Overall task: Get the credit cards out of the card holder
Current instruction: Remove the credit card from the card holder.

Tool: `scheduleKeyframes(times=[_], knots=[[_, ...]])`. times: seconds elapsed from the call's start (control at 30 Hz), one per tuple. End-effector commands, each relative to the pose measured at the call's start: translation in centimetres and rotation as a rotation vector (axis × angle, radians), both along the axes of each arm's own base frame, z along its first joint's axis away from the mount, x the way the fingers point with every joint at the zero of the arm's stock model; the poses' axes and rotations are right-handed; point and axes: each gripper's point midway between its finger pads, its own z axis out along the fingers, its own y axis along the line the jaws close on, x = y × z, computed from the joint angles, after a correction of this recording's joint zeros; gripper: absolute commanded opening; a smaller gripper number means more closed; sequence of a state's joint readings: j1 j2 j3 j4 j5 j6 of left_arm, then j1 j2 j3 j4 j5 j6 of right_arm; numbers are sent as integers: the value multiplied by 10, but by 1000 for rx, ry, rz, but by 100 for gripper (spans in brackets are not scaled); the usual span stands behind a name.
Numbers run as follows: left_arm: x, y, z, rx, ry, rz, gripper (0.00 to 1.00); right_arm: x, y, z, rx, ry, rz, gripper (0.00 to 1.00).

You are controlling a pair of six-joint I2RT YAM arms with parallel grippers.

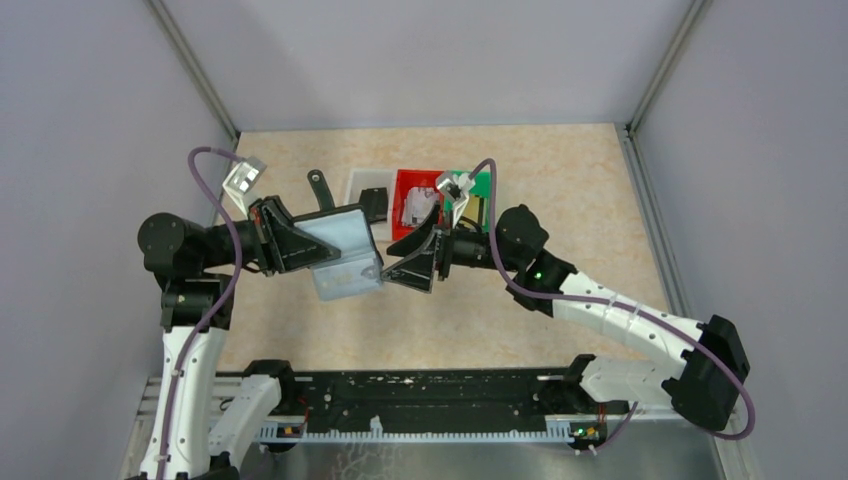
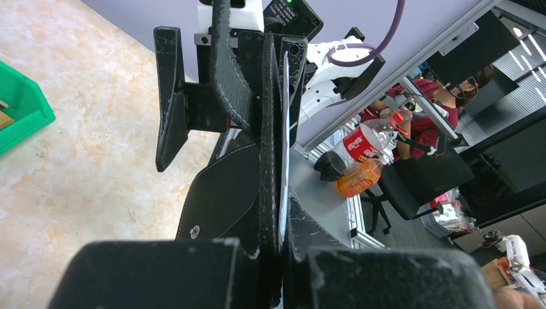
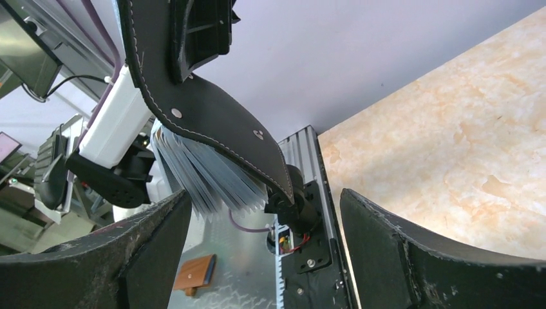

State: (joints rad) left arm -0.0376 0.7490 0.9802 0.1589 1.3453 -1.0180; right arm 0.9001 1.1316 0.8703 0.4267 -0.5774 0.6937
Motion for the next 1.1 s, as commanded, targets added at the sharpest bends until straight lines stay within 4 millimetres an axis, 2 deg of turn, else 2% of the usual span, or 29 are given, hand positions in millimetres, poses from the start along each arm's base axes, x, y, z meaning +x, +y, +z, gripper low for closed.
scheduleKeyframes(times=[0.0,0.37,0.6,0.7,0.93,1.07], knots=[[-4,0,18,-18,-61,14,0,-3,-3,28,73,-85,-26,83],[1,0,12,-2,-84,32,0,-12,2,30,43,-87,1,84],[5,0,9,8,-92,46,0,9,-4,24,-11,-29,-141,84],[5,0,8,13,-101,48,0,12,-7,27,-5,-19,-171,84],[8,1,6,19,-98,54,0,-3,1,46,42,-68,-98,84],[9,1,4,22,-94,52,0,-9,8,54,58,-100,-70,94]])
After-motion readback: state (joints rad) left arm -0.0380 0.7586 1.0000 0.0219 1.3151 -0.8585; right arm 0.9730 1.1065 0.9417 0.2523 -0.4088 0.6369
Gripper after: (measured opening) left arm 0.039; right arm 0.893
